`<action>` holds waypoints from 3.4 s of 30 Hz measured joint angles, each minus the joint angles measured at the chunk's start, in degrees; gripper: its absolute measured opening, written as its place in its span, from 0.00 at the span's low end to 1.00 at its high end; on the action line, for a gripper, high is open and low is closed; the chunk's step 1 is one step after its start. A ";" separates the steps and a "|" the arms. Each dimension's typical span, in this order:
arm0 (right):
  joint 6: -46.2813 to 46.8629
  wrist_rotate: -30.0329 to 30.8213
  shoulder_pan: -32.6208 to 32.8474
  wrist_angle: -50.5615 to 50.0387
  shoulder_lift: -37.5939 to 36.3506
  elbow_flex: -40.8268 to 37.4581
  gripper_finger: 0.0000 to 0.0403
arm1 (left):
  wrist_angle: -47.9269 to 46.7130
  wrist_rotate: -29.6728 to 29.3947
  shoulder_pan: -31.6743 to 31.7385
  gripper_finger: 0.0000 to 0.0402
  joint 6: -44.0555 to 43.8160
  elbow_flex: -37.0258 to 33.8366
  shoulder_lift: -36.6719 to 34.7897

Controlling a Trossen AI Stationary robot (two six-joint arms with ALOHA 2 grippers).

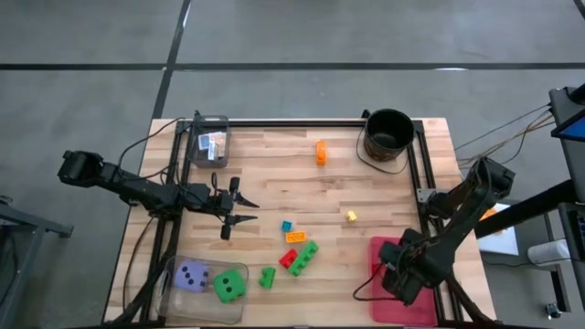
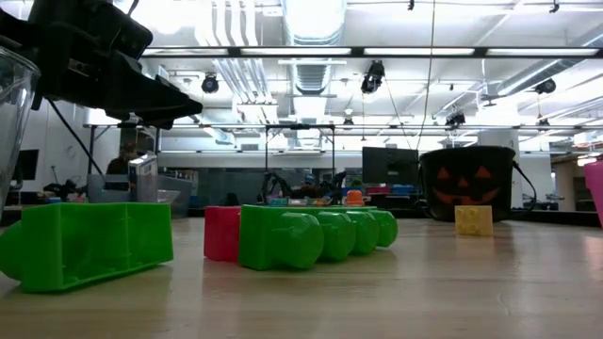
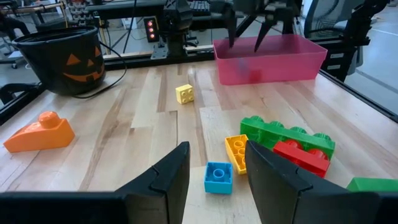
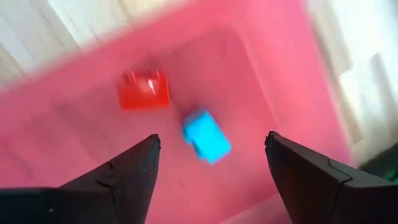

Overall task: Pick & Place Toys
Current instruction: Put the right green game piece into the pink bin

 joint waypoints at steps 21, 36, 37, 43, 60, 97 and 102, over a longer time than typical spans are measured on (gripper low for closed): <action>-24.27 55.42 -0.71 14.17 -3.30 1.83 0.73 | 0.00 -0.02 0.00 0.39 0.00 0.00 0.02; -53.23 23.03 -13.90 53.35 4.61 -2.22 0.73 | -0.01 -0.02 0.00 0.39 0.02 0.00 0.02; -55.20 20.08 -15.09 56.02 4.96 -2.30 0.73 | 0.01 -0.02 0.00 0.39 0.04 0.00 0.02; -61.46 6.89 -22.28 60.32 7.90 -1.70 0.73 | -0.03 -0.02 0.00 0.39 0.04 0.00 0.02; -77.78 -2.49 -30.32 34.37 22.16 15.08 0.73 | -0.40 -0.04 0.00 0.39 0.76 0.00 0.02; -83.81 -1.42 -28.38 13.57 32.49 37.48 0.30 | -1.30 -0.02 0.00 0.39 0.72 0.00 0.02; -84.75 -6.22 -27.10 26.77 28.99 34.16 0.30 | -1.26 -0.02 0.00 0.39 0.70 0.00 0.02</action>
